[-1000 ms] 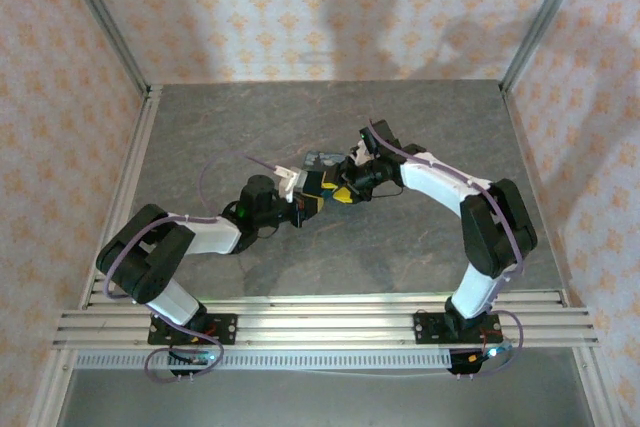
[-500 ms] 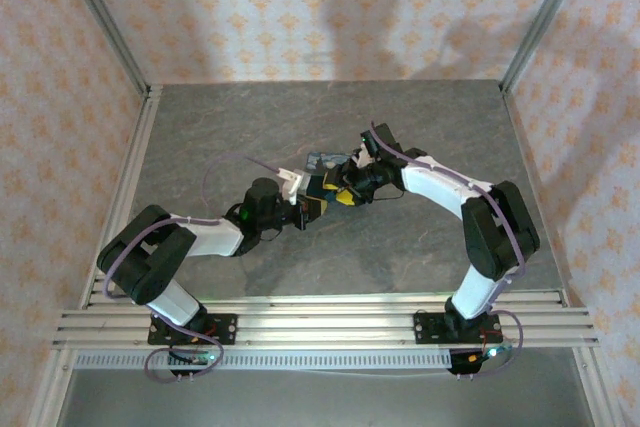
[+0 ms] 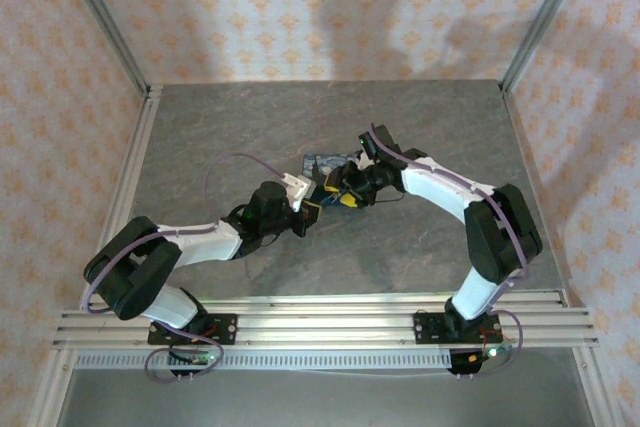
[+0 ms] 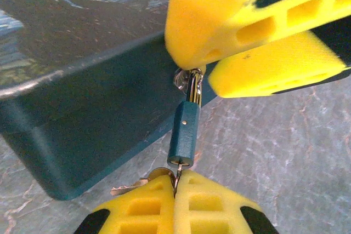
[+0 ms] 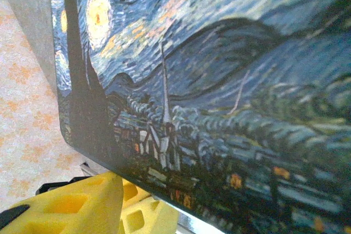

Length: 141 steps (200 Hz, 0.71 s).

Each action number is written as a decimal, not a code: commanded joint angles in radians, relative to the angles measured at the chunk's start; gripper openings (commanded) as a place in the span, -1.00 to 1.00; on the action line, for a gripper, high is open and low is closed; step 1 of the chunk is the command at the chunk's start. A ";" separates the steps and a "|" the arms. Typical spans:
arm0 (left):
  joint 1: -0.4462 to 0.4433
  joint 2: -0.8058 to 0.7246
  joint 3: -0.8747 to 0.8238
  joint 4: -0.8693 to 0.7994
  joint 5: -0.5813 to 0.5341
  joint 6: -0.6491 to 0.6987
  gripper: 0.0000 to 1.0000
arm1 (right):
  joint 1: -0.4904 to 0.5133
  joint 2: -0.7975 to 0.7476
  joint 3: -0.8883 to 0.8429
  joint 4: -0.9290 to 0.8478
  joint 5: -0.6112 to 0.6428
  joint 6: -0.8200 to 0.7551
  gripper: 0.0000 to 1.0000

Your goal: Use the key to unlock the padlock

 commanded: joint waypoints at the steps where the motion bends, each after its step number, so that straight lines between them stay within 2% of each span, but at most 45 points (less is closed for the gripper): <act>1: -0.010 -0.007 0.025 -0.021 -0.055 0.039 -1.00 | 0.007 -0.039 -0.004 -0.025 0.081 -0.016 0.15; 35: -0.025 0.007 0.014 -0.037 -0.109 0.055 -1.00 | 0.012 -0.072 -0.028 -0.021 0.129 -0.013 0.16; 101: -0.134 -0.013 0.017 -0.131 -0.365 0.208 -1.00 | 0.028 -0.091 -0.078 0.024 0.148 0.024 0.15; 141: -0.170 -0.011 0.019 -0.175 -0.461 0.251 -1.00 | 0.027 -0.100 -0.103 0.030 0.169 0.030 0.14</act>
